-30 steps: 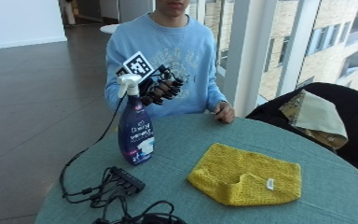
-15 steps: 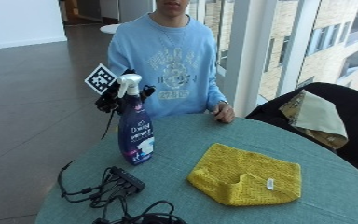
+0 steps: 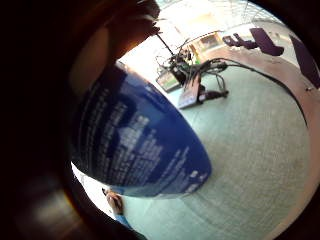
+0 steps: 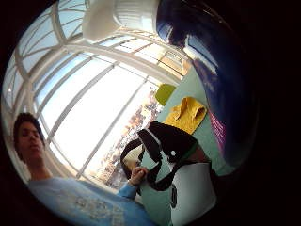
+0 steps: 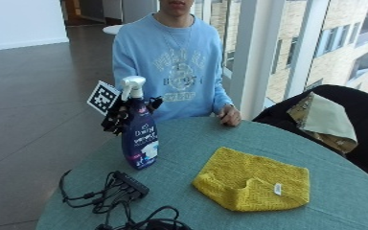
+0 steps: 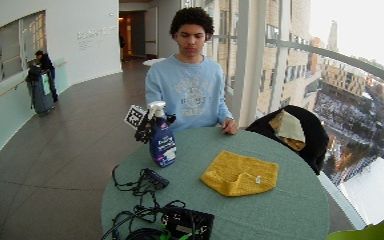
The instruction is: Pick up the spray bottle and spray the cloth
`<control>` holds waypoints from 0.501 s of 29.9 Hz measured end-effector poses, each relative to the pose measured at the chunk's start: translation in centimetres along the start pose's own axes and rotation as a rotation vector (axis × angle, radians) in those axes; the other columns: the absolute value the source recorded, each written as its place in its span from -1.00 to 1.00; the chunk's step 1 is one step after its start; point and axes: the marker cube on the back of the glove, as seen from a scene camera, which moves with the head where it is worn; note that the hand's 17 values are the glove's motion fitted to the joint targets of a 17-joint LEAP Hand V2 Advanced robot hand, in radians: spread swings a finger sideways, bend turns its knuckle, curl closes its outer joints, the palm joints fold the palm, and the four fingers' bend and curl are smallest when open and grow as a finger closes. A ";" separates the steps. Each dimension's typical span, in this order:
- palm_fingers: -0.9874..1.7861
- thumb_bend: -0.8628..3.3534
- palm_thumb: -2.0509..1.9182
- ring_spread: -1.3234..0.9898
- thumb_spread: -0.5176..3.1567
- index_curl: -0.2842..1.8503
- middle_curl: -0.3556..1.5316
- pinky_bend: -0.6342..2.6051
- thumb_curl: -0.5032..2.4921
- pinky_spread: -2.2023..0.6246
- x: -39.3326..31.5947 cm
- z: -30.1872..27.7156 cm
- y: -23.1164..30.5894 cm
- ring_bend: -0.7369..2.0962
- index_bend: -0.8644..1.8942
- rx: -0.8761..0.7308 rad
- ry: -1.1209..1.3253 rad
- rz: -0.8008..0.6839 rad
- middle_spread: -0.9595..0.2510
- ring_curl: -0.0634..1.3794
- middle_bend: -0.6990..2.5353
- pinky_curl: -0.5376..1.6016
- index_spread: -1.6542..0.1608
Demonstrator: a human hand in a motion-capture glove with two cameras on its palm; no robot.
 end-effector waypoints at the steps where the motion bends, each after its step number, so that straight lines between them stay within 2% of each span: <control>1: -0.05 -0.61 0.30 0.16 -0.16 -0.54 -0.22 -0.42 -0.48 0.73 0.0 0.2 -0.3 -0.33 -0.29 0.013 0.002 0.009 0.54 -0.55 -0.36 -0.19 0.38; 8: 0.00 -0.60 0.31 0.17 -0.18 -0.55 -0.19 -0.47 -0.47 0.73 0.6 -0.1 1.5 -0.27 -0.30 0.062 0.029 -0.010 0.52 -0.52 -0.31 -0.21 0.41; 15: 0.17 -0.57 0.40 0.14 -0.20 -0.54 -0.19 -0.49 -0.45 0.75 0.6 0.5 0.6 -0.14 -0.27 0.060 0.072 0.001 0.47 -0.45 -0.32 -0.23 0.47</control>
